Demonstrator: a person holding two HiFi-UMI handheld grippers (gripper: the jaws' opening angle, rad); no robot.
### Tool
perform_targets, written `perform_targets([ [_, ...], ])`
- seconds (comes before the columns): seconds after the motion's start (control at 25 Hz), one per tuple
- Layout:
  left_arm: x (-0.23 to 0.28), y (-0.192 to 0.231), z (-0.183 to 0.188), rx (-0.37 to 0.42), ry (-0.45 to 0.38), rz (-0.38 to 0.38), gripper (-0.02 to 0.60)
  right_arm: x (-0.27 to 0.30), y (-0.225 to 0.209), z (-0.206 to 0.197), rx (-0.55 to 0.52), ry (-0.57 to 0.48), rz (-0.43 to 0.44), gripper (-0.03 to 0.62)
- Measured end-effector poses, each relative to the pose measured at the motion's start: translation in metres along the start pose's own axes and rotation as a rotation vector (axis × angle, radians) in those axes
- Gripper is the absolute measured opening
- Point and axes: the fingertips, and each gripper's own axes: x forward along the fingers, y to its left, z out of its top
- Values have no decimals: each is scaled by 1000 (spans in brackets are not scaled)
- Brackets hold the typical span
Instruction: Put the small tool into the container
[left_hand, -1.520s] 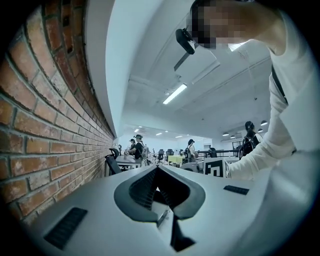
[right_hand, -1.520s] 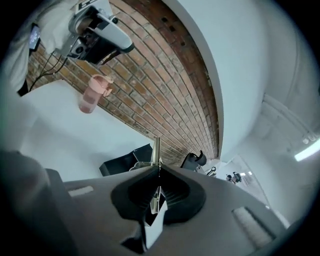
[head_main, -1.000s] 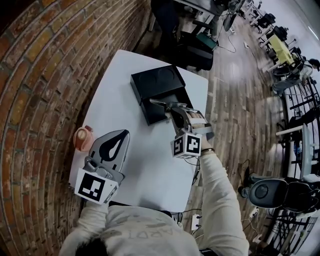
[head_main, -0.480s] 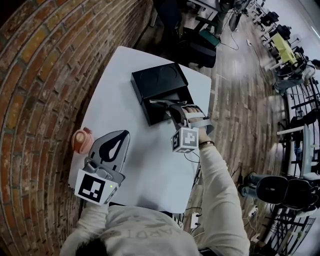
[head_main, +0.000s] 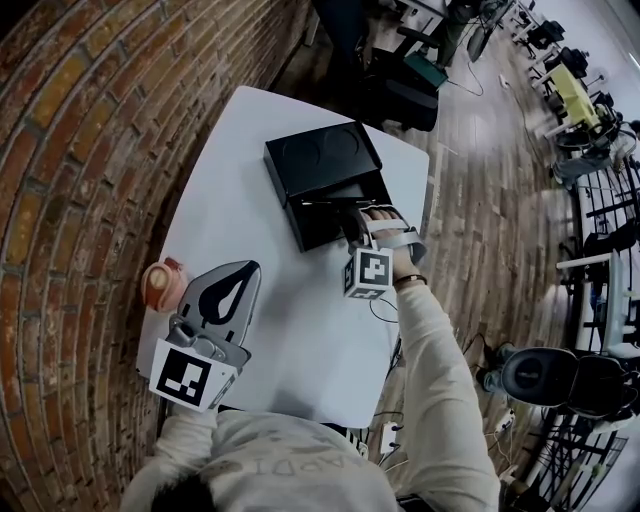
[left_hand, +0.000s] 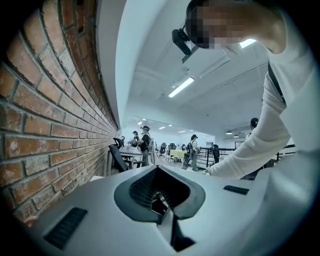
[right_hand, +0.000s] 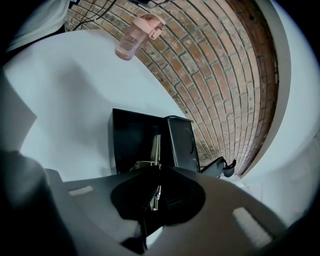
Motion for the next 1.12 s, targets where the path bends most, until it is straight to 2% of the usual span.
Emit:
perform_targets([
  [0.68,8,7,-10,-9,25,10,5,27,12,-12,40,60,39,21],
  [1.12,7,2,-9,0,24,10,5,29,16,-14,116,75,40,32],
])
